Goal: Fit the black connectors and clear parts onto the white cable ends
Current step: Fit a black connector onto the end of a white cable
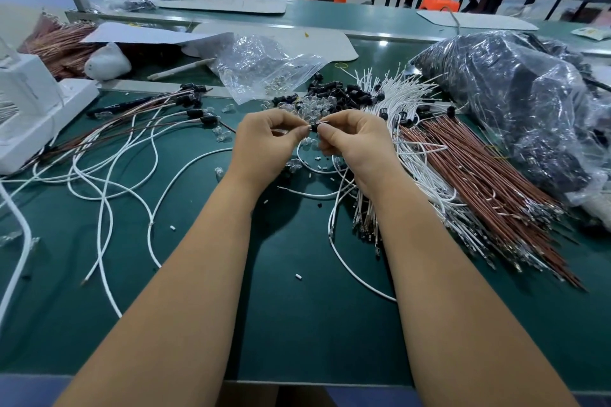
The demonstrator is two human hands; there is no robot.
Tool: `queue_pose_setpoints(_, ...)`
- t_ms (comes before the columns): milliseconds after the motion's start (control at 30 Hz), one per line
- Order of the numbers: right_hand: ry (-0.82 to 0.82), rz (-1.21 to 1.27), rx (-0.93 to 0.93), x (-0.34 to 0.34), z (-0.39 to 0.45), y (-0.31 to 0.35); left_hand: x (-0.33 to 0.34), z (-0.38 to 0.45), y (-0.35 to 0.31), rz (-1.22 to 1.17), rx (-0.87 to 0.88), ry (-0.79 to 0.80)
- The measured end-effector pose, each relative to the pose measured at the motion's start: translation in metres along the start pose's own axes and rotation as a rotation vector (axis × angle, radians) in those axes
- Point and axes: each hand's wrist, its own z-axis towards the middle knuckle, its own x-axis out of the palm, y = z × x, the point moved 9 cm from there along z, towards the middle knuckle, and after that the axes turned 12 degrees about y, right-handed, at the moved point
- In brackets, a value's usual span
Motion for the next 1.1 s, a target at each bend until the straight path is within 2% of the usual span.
queue_pose_setpoints(333, -0.007, -0.067, 0.027, 0.002, 0.000, -0.003, 0.005, 0.000, 0.000, 0.027, -0.001, 0.023)
queue_pose_setpoints(633, -0.035, -0.123, 0.034, 0.000, 0.001, -0.003, 0.000, -0.002, -0.011, 0.214, 0.046, -0.049)
queue_pose_setpoints(767, -0.023, -0.202, 0.027, 0.005, 0.001, -0.002, 0.009, -0.003, -0.013, 0.222, 0.050, 0.006)
queue_pose_setpoints(933, -0.022, -0.135, 0.020, 0.004, 0.001, -0.002, 0.005, -0.002, -0.009, 0.213, 0.012, -0.022)
queue_pose_setpoints(1100, -0.091, 0.013, 0.009, -0.007, -0.001, -0.003, -0.001, -0.002, -0.005, 0.224, -0.015, -0.054)
